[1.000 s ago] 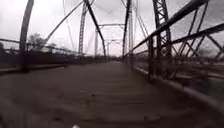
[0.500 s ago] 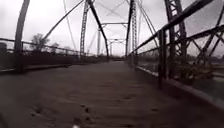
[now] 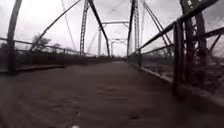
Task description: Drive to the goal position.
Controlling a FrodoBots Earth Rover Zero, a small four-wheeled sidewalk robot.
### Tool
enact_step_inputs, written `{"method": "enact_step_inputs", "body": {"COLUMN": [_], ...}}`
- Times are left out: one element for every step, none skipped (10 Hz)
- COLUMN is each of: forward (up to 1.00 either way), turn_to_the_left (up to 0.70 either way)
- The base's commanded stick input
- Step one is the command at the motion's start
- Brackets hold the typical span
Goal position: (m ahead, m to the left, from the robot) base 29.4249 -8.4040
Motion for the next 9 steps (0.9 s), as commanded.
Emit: {"method": "enact_step_inputs", "body": {"forward": [1.00, 1.00, 1.00, 1.00, 1.00, 1.00, 1.00, 1.00, 1.00], "turn_to_the_left": [0.00, 0.00, 0.00, 0.00, 0.00, 0.00, 0.00, 0.00, 0.00]}}
